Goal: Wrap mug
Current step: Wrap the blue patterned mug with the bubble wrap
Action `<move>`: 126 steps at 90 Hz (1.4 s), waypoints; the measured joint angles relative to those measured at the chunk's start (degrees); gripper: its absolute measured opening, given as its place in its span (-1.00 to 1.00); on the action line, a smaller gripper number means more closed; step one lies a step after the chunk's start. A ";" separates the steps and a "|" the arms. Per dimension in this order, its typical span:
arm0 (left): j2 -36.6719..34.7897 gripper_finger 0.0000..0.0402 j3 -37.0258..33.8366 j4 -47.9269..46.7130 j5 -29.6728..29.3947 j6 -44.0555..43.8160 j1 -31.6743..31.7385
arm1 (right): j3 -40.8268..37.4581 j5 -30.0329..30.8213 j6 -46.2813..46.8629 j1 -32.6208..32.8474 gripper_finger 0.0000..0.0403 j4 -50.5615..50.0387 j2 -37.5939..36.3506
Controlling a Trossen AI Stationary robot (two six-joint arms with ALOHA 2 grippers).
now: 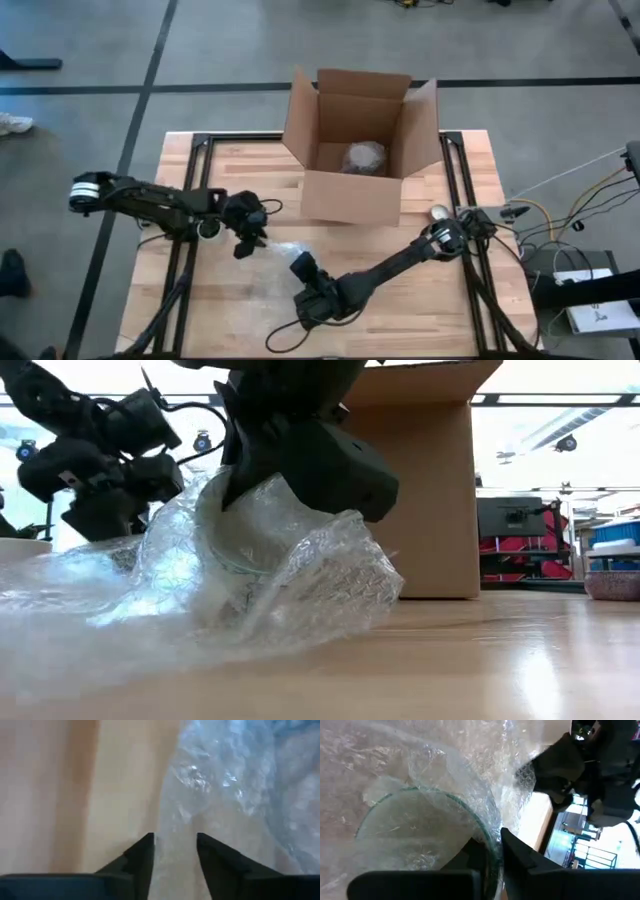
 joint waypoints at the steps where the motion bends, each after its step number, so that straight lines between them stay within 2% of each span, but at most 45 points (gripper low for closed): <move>1: -0.30 -0.26 -0.01 -0.15 -0.34 0.01 0.00 | 0.00 0.00 0.00 -0.01 -0.91 -0.01 0.00; 16: -2.18 0.01 0.02 0.18 0.32 -1.70 0.02 | 0.00 -0.07 0.04 -0.11 -0.91 0.00 0.00; 28: 0.83 0.16 -0.11 1.02 1.49 -2.33 0.02 | 0.00 -0.07 0.04 -0.15 -0.91 0.07 0.00; 36: 4.98 0.21 -0.18 5.29 0.88 -1.83 0.02 | 0.00 -0.21 0.02 -0.27 -0.91 0.24 0.00; 44: 9.59 0.22 -0.16 11.25 -2.19 0.41 0.02 | 0.00 -0.37 0.23 -0.41 -0.91 0.35 0.00; 55: 15.66 0.17 0.06 15.63 -2.10 2.13 0.11 | 0.00 -0.39 0.79 -0.48 -0.91 0.17 0.00; 69: 20.18 0.06 0.28 16.10 -1.45 4.37 0.07 | 0.00 -0.39 0.92 -0.48 -0.91 0.00 0.00; 78: 20.15 -0.10 0.26 16.02 -1.51 4.26 0.02 | 0.00 -0.44 0.45 -0.59 -0.91 0.03 0.00; 85: 18.75 -0.33 0.10 15.16 -1.59 4.07 0.02 | 0.00 -0.50 0.21 -0.69 -0.91 0.07 0.00; 95: 15.08 -0.80 0.03 12.97 -0.58 3.80 -0.06 | 0.00 -0.61 -0.02 -0.76 -0.91 0.09 0.00; 99: 13.08 -0.92 -0.17 10.76 -0.25 3.35 -0.08 | 0.00 -0.67 -0.30 -0.78 -0.91 0.08 0.00; 126: -0.42 -0.99 -0.27 4.40 0.03 -2.36 -2.47 | 0.00 -2.05 -1.37 -1.47 -0.91 0.49 -0.07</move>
